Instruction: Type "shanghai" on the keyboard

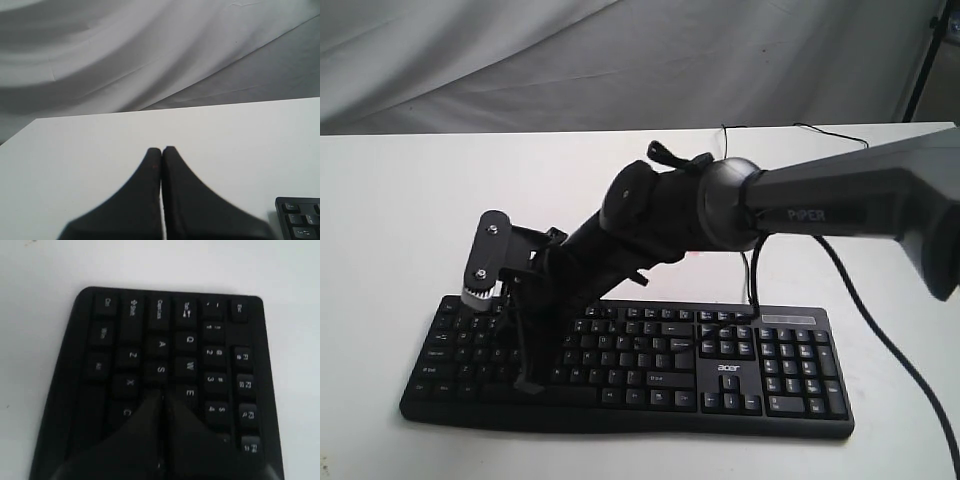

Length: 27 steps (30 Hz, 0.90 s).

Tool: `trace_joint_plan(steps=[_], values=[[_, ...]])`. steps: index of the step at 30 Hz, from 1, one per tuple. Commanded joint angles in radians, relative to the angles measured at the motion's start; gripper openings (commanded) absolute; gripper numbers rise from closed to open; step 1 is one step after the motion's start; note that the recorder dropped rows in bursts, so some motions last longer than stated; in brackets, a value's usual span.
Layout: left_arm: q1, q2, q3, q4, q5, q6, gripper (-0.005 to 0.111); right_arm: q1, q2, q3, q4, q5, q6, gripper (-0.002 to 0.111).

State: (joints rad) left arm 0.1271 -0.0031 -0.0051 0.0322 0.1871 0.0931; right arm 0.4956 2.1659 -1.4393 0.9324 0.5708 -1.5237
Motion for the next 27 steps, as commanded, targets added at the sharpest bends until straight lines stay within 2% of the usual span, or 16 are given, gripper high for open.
trace_joint_plan(steps=[1, 11, 15, 27], values=[[-0.004, 0.003, 0.005, -0.001, -0.004, -0.003, 0.001, -0.046, -0.02, -0.003, -0.08, 0.123, 0.054, 0.0], [-0.004, 0.003, 0.005, -0.001, -0.004, -0.003, 0.001, -0.077, -0.067, 0.07, -0.109, 0.096, 0.067, 0.0], [-0.004, 0.003, 0.005, -0.001, -0.004, -0.003, 0.001, -0.077, -0.072, 0.07, -0.051, 0.096, 0.052, 0.0], [-0.004, 0.003, 0.005, -0.001, -0.004, -0.003, 0.001, -0.077, -0.048, 0.07, -0.055, 0.099, 0.024, 0.0]])
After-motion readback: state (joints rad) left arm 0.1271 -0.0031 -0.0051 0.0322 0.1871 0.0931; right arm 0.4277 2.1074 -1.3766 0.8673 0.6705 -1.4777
